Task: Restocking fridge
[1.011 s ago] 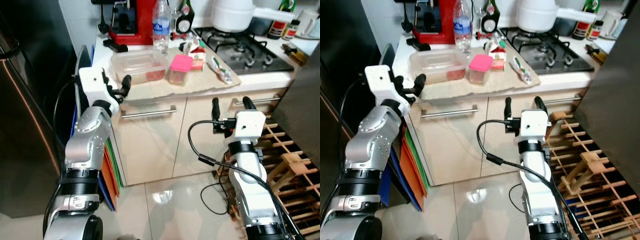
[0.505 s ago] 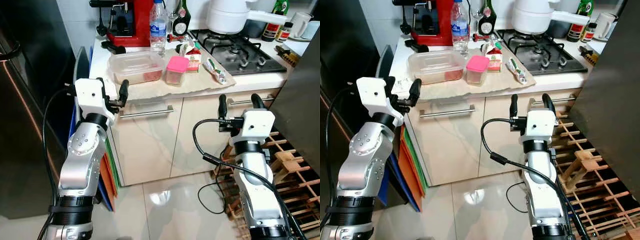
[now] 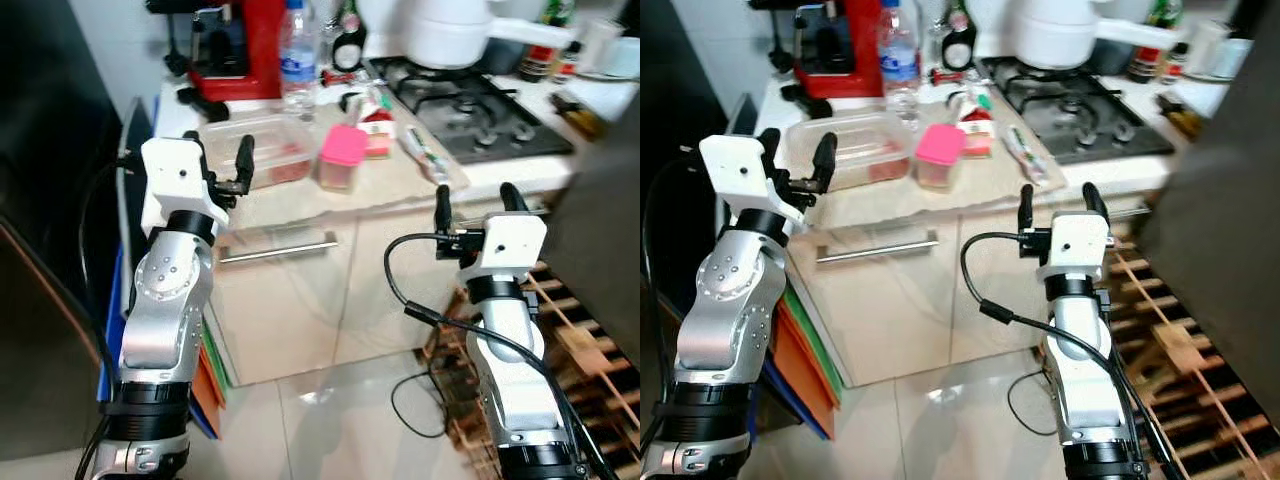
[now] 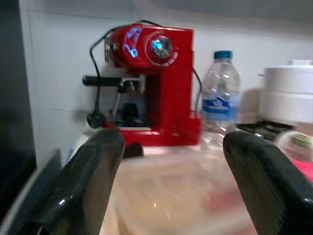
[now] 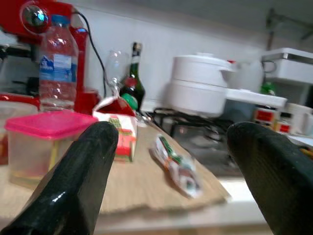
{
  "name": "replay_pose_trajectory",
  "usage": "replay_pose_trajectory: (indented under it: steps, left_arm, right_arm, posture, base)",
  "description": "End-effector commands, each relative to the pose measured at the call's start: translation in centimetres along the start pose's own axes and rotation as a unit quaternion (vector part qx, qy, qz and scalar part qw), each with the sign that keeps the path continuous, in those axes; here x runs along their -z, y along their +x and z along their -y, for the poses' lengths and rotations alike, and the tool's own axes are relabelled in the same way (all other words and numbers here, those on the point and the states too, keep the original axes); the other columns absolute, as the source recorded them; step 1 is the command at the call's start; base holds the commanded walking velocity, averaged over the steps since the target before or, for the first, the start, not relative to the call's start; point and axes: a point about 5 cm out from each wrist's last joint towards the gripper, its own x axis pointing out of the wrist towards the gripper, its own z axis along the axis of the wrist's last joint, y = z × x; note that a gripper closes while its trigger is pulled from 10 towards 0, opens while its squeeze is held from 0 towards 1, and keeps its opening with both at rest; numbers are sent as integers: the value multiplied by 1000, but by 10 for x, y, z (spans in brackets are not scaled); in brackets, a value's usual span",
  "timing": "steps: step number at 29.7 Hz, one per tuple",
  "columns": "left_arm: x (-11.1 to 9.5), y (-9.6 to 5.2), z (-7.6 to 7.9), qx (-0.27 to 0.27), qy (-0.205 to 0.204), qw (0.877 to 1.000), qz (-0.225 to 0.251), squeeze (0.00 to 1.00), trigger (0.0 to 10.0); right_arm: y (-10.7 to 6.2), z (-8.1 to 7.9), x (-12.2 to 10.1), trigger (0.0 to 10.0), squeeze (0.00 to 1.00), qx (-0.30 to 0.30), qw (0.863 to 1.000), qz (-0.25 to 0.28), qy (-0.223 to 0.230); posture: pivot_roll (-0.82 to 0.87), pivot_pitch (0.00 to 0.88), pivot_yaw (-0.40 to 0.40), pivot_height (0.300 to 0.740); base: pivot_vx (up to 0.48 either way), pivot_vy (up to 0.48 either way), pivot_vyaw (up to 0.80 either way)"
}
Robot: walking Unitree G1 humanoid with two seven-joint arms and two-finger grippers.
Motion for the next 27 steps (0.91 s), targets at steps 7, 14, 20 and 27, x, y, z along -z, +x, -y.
replay_pose_trajectory:
  steps: [7, 14, 20, 27]
  left_arm:
    - [-28, 13, 14, 27, 0, 998, 62, 0, 10000]
    - [-30, 33, 4, 18, -50, 999, -6, 0, 10000]
    - [-20, 41, -18, -9, -125, 987, -104, 0, 10000]
    - [-11, 34, -39, -34, -135, 974, -180, 0, 10000]
  right_arm:
    - [-3, 9, 5, 10000, 0, 10, 1000, -8, -7]
    - [-6, 8, 5, 10000, 0, 11, 1000, -9, -6]
    - [-10, 8, 6, 10000, 0, 16, 1000, -14, -2]
    - [-14, 4, 12, 10000, 0, 10, 1000, -29, 4]
  posture:
    - [121, 0, -12, 740]
    - [118, 0, -5, 740]
    - [123, 13, 6, 740]
    - [159, 35, -8, 740]
  base:
    - [430, 0, 0]
    - [125, 0, 0]
    - [0, 0, 0]
    - [0, 0, 0]
